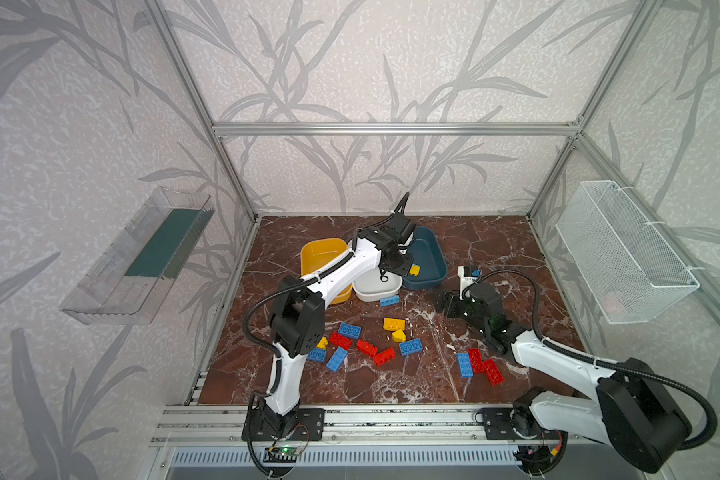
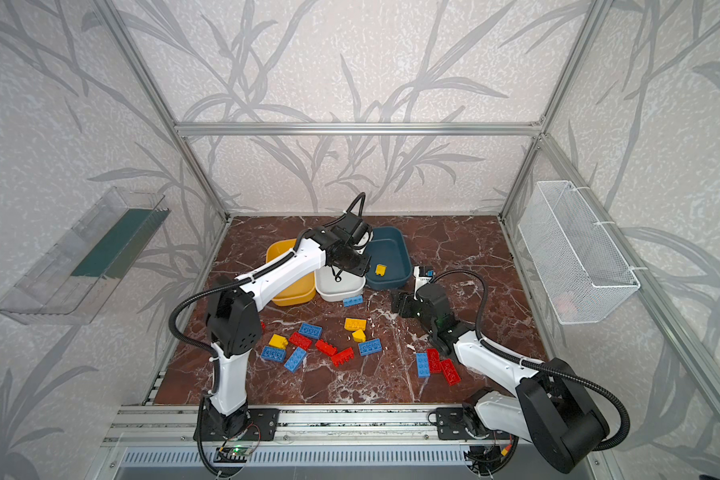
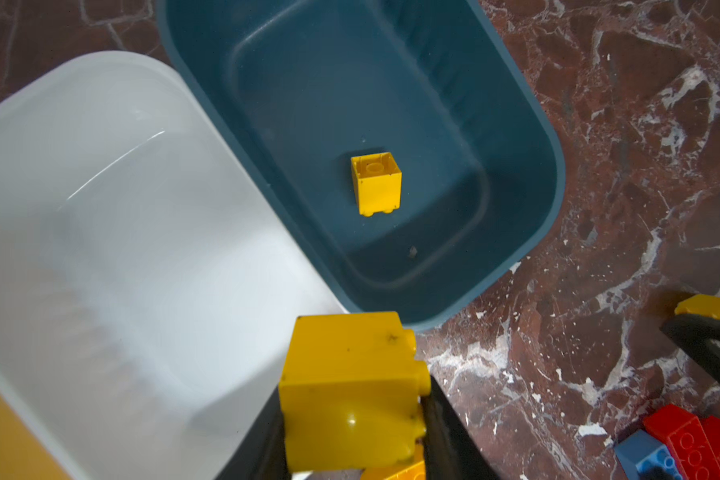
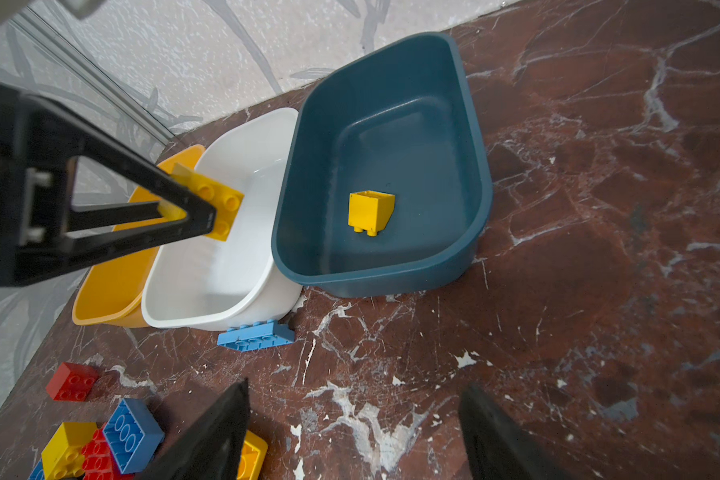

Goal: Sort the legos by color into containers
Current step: 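Reach the left gripper over the teal tub and drop the yellow brick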

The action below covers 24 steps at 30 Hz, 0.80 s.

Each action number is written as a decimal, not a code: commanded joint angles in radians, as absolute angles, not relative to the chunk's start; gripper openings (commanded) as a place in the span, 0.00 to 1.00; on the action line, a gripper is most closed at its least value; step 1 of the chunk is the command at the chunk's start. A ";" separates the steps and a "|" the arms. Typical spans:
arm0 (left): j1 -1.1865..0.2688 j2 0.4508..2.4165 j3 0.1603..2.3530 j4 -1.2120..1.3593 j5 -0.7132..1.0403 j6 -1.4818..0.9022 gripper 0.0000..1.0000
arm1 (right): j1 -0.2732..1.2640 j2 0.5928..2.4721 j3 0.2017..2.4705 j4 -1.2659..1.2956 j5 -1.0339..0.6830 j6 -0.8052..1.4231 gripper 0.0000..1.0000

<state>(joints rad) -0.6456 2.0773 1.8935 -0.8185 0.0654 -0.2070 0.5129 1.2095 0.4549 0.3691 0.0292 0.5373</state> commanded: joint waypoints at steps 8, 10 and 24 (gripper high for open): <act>-0.623 2.329 2.245 -0.937 0.121 -0.158 0.30 | 0.509 1.204 0.443 0.409 0.034 0.568 0.80; -0.622 2.368 2.293 -0.951 0.125 -0.159 0.30 | 0.509 1.206 0.443 0.410 0.033 0.569 0.80; -0.620 2.429 2.411 -0.999 0.127 -0.158 0.57 | 0.509 1.190 0.460 0.354 0.034 0.577 0.83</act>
<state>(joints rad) -0.6205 2.4439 2.3745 -0.9630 0.1249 -0.1780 0.5125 1.2091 0.4511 0.3733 0.0261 0.5743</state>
